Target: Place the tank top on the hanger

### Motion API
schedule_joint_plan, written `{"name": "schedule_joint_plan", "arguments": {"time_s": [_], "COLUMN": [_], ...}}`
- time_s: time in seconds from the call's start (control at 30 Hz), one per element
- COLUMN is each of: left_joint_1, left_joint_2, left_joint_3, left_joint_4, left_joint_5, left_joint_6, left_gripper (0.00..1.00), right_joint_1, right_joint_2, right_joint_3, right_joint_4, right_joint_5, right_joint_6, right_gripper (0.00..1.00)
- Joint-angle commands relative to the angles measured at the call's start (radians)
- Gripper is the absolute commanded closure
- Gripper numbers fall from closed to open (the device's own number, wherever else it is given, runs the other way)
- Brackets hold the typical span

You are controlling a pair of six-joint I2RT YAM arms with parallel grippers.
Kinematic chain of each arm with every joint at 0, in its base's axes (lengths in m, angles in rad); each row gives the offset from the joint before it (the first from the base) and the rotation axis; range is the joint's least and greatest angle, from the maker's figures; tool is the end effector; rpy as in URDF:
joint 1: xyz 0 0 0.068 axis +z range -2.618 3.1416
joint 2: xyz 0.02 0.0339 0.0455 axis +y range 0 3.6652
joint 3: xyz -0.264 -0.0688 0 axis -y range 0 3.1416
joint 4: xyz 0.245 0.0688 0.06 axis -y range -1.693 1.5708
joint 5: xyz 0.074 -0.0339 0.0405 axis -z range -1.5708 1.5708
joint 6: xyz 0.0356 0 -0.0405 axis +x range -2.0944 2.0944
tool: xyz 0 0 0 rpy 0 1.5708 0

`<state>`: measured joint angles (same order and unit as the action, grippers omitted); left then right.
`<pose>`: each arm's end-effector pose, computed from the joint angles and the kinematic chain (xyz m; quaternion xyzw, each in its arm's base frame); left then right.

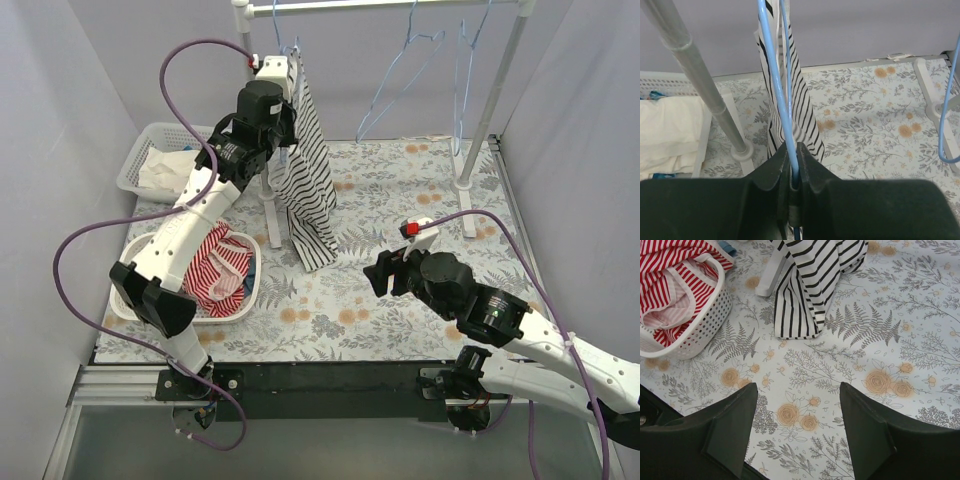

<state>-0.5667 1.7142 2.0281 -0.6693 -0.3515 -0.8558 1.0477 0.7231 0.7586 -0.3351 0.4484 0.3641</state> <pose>0.3212 -0.1899 0.4701 -0.2152 0.7855 -0.2582 0.5196 0.0964 0.1362 0.3255 -0.1386 0.7834 0.2393 0.5565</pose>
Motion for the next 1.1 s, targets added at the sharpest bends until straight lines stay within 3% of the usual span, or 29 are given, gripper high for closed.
{"name": "schedule_joint_plan", "arguments": {"time_s": [0.0,0.07,0.2,0.3,0.33,0.4,0.63,0.73,0.83,0.9,1.07], "left_joint_1": [-0.002,-0.002,-0.002,-0.002,-0.002,-0.002,-0.002,-0.004,-0.018,-0.064,-0.226], "left_joint_2": [-0.108,-0.125,-0.154,-0.180,-0.200,-0.220,-0.336,-0.435,-0.521,-0.574,-0.660], "left_joint_3": [-0.049,-0.066,-0.075,-0.092,-0.100,-0.106,-0.184,-0.305,-0.434,-0.527,-0.739], "left_joint_4": [0.057,0.068,0.062,0.065,0.065,0.063,-0.001,-0.001,-0.015,-0.026,-0.009], "left_joint_5": [0.057,0.088,0.108,0.129,0.135,0.161,0.279,0.348,0.460,0.476,0.404], "left_joint_6": [0.020,0.026,0.023,0.020,0.015,0.012,-0.034,-0.055,-0.054,-0.061,-0.138], "left_gripper": [0.89,0.85,0.48,0.31,0.16,0.02,0.02,0.02,0.02,0.02,0.02], "right_joint_1": [0.002,0.003,0.003,0.003,0.003,0.003,0.003,0.003,0.003,0.003,0.002], "right_joint_2": [-0.016,-0.016,-0.004,0.002,0.004,0.003,0.009,0.021,0.032,0.039,0.067], "right_joint_3": [0.019,0.019,0.022,0.022,0.022,0.021,0.002,-0.005,-0.016,-0.024,-0.050], "right_joint_4": [0.018,0.019,0.025,0.025,0.027,0.030,0.041,0.042,0.044,0.050,0.054], "right_joint_5": [0.007,0.010,0.006,0.004,0.006,0.010,0.050,0.064,0.091,0.105,0.182], "right_joint_6": [0.009,0.009,0.003,0.001,0.002,0.003,0.004,0.006,0.021,0.030,0.084], "right_gripper": [0.26,0.26,0.26,0.25,0.25,0.23,0.18,0.16,0.07,0.01,0.01]}}
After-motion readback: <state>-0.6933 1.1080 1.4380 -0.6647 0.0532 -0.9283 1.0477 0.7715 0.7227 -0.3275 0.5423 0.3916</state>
